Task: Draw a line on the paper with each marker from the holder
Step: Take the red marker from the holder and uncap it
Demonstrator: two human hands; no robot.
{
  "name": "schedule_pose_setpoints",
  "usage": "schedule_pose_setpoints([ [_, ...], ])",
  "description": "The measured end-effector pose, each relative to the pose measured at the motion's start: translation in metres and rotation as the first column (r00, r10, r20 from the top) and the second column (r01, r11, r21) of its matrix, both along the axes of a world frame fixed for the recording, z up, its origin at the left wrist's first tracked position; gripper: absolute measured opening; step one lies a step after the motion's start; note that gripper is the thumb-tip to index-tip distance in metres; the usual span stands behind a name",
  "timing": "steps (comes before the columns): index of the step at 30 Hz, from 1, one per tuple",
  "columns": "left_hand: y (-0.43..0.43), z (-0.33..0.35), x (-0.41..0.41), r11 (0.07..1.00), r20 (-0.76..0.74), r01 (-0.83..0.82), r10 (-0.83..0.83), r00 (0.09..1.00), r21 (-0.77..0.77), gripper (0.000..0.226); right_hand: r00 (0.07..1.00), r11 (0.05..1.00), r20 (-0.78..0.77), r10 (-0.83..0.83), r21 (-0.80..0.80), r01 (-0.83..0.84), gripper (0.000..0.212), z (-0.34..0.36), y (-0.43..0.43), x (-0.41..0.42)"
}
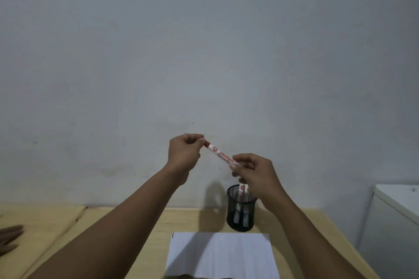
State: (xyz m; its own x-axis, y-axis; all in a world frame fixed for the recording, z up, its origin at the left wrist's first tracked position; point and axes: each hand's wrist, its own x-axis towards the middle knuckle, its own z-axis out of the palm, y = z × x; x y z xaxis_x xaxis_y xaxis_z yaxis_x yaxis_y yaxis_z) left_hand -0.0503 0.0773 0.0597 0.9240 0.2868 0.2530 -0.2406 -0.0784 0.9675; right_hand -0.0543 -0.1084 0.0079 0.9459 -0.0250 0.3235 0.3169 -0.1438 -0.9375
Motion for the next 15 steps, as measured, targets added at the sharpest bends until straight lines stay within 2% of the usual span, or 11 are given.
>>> schedule_pose_setpoints([
  [1, 0.008, 0.001, -0.008, 1.0, -0.036, 0.01, -0.01, 0.999, -0.016, 0.01, 0.999, 0.986, -0.028, 0.022, 0.166, -0.017, 0.022, 0.006, 0.004, -0.005],
  [3, 0.02, -0.002, -0.024, 0.998, -0.09, 0.052, -0.054, 0.994, -0.024, 0.01, 0.994, 0.899, -0.055, 0.091, 0.435, -0.059, 0.016, 0.015, 0.016, -0.014],
  [5, 0.028, -0.007, -0.037, 0.996, -0.103, 0.08, -0.083, 0.991, -0.029, 0.012, 0.985, 0.813, -0.064, 0.16, 0.575, -0.094, 0.009, 0.019, 0.033, -0.022],
  [10, 0.036, -0.019, -0.059, 0.994, -0.116, 0.097, -0.102, 0.988, -0.054, 0.016, 0.969, 0.793, -0.067, 0.238, 0.59, -0.154, 0.011, 0.016, 0.071, -0.039],
  [15, 0.052, -0.023, -0.063, 0.988, -0.166, 0.021, -0.047, 0.985, -0.154, 0.01, 0.96, 0.779, -0.023, 0.278, 0.59, -0.211, 0.007, 0.008, 0.088, -0.044],
])
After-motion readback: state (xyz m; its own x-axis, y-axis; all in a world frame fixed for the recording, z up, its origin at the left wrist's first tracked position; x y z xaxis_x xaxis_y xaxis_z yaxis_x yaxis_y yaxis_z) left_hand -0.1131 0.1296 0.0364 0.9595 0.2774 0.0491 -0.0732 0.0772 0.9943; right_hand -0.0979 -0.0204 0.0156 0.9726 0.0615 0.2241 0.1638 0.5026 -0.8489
